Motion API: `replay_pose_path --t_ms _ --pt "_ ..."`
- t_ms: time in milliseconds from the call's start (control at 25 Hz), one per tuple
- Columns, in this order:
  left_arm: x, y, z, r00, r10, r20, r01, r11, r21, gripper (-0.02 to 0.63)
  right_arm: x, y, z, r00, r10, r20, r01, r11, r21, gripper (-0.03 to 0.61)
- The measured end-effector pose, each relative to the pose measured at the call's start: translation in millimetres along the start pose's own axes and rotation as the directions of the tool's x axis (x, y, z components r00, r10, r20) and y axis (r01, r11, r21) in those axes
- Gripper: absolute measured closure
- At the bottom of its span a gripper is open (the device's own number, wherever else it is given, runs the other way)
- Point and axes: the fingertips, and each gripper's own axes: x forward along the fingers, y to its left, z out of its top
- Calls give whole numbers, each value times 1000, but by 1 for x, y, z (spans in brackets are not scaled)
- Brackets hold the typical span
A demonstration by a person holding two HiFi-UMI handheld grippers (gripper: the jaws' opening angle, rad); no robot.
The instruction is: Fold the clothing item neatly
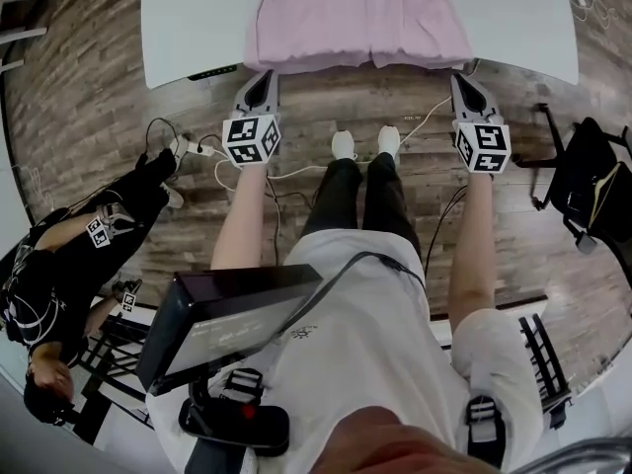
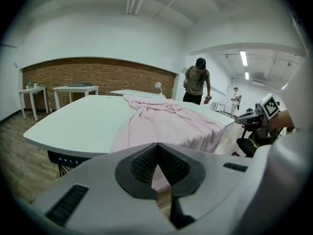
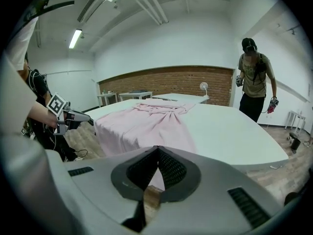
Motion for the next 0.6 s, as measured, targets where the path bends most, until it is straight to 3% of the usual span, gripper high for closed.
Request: replay_pose_path --t_ms 320,600 --pt "-1 17 -27 999 25 -34 -25 1000 -1 612 -13 -10 -31 999 -29 -31 29 1000 9 575" --pt "2 17 -48 996 68 -62 -67 998 12 611 -1 -23 -52 1000 -1 -28 1 1000 2 574"
